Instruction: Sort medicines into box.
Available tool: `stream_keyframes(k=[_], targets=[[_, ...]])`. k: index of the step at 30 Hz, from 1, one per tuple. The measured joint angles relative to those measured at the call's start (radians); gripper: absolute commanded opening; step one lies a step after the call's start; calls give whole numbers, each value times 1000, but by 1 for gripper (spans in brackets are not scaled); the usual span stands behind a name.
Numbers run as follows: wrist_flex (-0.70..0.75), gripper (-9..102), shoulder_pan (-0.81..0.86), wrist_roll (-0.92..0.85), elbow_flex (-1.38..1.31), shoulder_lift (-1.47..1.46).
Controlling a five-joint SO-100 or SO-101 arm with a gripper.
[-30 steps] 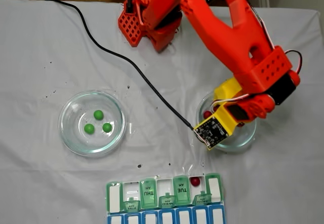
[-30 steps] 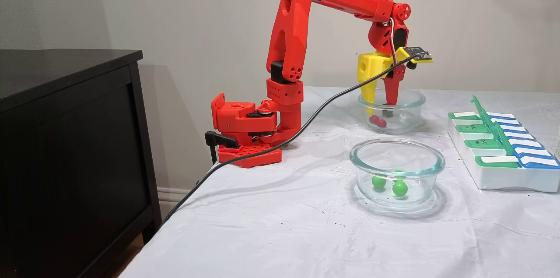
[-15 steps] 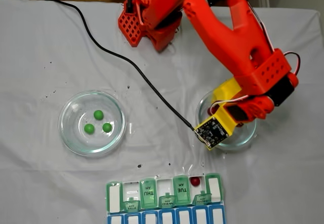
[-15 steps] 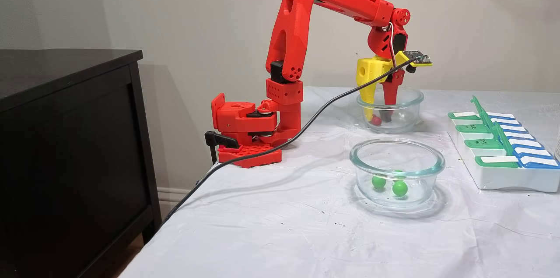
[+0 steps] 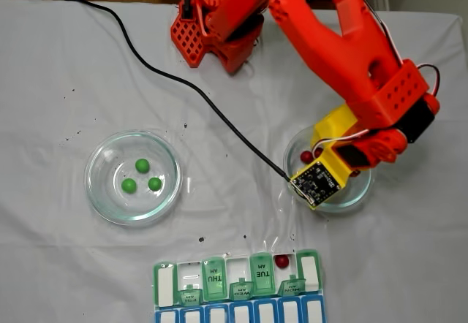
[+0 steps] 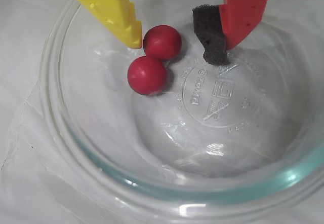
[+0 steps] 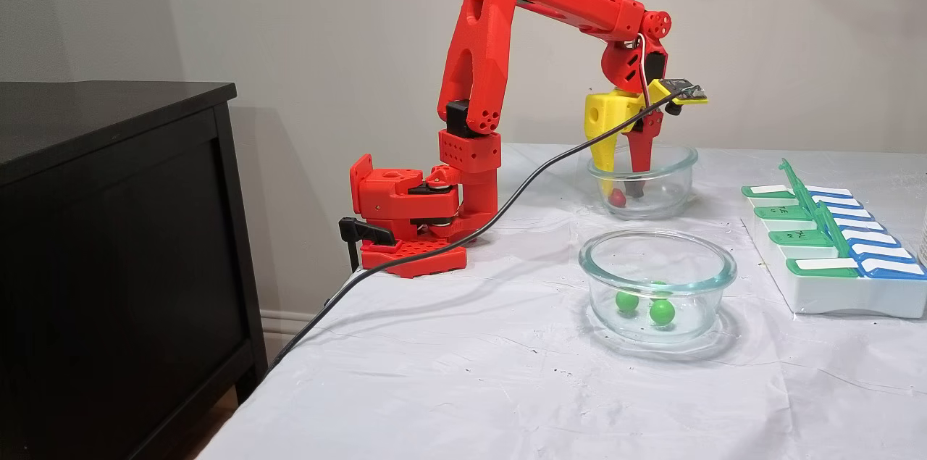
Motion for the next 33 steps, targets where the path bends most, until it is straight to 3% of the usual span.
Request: stream_keyframes(k=[18, 24, 33], targets=[[0, 11, -2, 9, -2, -43], [0, 1, -2, 9, -2, -51], [11, 0, 0, 31, -63, -81]])
